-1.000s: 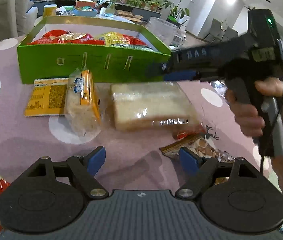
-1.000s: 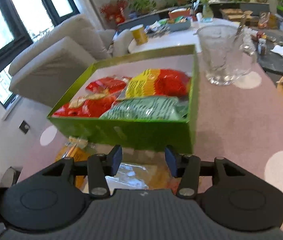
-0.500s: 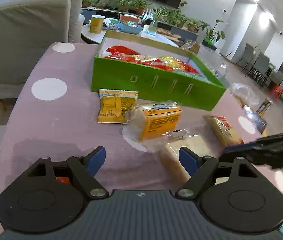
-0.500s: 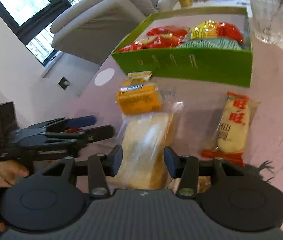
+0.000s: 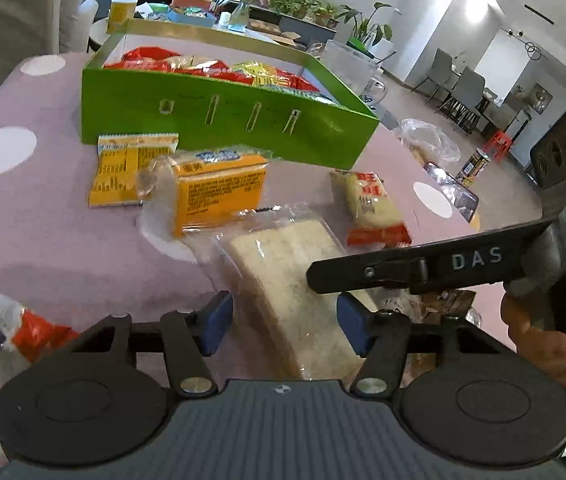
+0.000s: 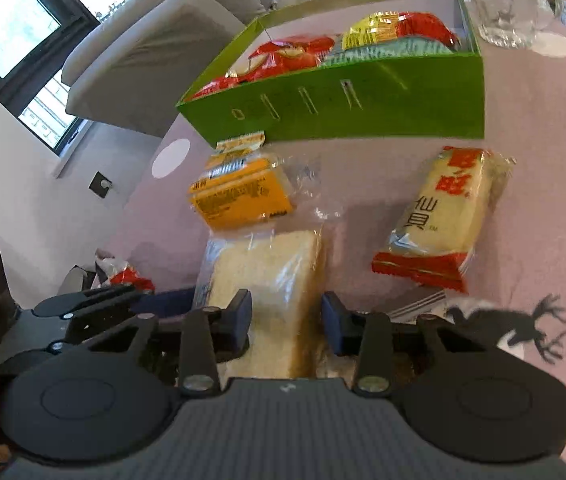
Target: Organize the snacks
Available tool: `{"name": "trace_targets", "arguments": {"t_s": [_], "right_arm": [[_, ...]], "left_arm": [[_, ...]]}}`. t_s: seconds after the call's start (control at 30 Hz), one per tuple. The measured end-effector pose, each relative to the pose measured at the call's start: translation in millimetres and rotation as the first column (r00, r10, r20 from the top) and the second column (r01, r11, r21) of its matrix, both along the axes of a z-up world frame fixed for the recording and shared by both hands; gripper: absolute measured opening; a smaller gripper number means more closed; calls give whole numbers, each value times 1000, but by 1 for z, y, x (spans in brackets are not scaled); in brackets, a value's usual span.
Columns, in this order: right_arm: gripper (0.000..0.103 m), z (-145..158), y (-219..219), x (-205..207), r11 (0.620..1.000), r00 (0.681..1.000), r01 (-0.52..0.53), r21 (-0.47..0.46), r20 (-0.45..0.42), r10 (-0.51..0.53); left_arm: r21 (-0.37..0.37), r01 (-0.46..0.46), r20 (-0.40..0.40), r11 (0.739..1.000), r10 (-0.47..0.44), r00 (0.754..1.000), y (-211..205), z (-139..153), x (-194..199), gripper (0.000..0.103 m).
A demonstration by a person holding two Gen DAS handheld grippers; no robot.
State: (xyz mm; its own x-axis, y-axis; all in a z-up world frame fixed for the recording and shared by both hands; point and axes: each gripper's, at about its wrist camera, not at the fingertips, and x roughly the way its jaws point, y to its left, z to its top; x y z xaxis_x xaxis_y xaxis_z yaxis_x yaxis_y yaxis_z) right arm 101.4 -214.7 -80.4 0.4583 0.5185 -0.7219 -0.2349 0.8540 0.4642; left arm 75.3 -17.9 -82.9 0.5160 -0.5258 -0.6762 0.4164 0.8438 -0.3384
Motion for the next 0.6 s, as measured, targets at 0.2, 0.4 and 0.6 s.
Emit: {"name": "trace_targets", "arguments": {"t_s": [0.2, 0.4, 0.6], "right_arm": [[37, 25, 0, -17, 1000, 996, -16, 0, 88, 16], [37, 61, -10, -33, 999, 978, -8, 36, 207, 0], [37, 81, -15, -27, 999, 955, 19, 47, 294, -32]], "left_arm": [[48, 11, 103, 999, -16, 995, -9, 26, -17, 52], [24, 5, 197, 1000, -9, 980, -10, 59, -23, 52], [60, -2, 293, 998, -16, 956, -25, 82, -16, 53]]}}
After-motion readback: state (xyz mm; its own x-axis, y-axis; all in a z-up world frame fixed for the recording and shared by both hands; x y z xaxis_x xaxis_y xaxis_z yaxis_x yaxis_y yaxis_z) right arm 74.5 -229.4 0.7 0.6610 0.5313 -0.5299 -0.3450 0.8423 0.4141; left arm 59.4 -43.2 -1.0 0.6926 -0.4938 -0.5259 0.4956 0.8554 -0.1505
